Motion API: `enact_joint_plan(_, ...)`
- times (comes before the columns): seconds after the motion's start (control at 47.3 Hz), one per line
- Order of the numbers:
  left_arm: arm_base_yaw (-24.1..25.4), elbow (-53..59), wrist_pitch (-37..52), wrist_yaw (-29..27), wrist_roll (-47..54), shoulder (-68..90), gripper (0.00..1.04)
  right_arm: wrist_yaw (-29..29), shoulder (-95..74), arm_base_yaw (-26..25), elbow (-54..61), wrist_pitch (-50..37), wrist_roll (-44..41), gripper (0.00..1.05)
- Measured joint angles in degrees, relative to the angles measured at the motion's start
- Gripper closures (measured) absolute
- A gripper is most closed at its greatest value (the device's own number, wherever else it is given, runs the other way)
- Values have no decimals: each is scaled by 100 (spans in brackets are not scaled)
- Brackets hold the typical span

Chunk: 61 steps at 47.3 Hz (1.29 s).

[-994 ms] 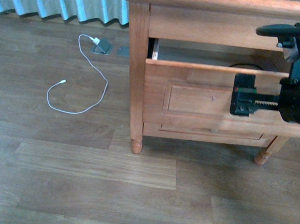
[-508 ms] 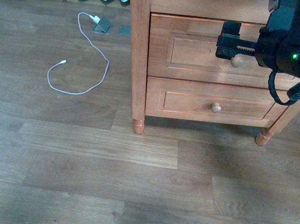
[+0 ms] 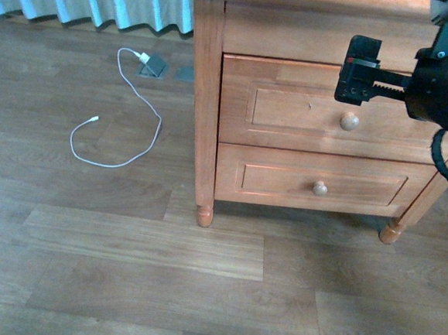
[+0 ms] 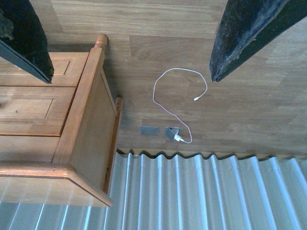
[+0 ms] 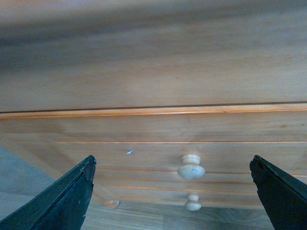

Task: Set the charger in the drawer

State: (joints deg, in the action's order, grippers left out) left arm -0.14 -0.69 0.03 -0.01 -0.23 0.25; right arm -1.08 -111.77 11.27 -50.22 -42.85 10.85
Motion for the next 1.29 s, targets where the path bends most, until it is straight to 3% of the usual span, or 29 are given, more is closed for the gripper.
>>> enact_joint_plan(0.148,0,0,0,0,0,0,6,-549,1784,-2,1360,507,-11,8)
enact_joint_plan(0.381,0,0,0,0,-2,0,6,-850,4422,-127,2708,1853,66,8)
enact_joint_plan(0.635,0,0,0,0,0,0,6,-782,7825,-236,3532,4057,369,8)
enact_joint_plan(0.783,0,0,0,0,-2,0,6,-573,8179,-223,3593,3980,363,10)
enact_joint_plan(0.846,0,0,0,0,-2,0,6,448,8293,-55,3958,3082,-109,20)
enact_joint_plan(0.931,0,0,0,0,0,0,6,1040,8515,-103,4232,2496,-623,34)
enact_joint_plan(1.016,0,0,0,0,0,0,6,1003,8719,-240,4358,2483,-835,48)
enact_joint_plan(1.1,0,0,0,0,0,0,6,769,8955,-407,4520,2599,-984,69)
enact_joint_plan(1.164,0,0,0,0,0,0,6,199,9169,-885,4603,2728,-1032,85)
enact_joint_plan(1.269,0,0,0,-2,0,0,6,157,9383,-1099,4664,2830,-1064,104)
enact_joint_plan(1.291,0,0,0,0,0,0,6,133,9436,-1104,4684,2863,-1062,103)
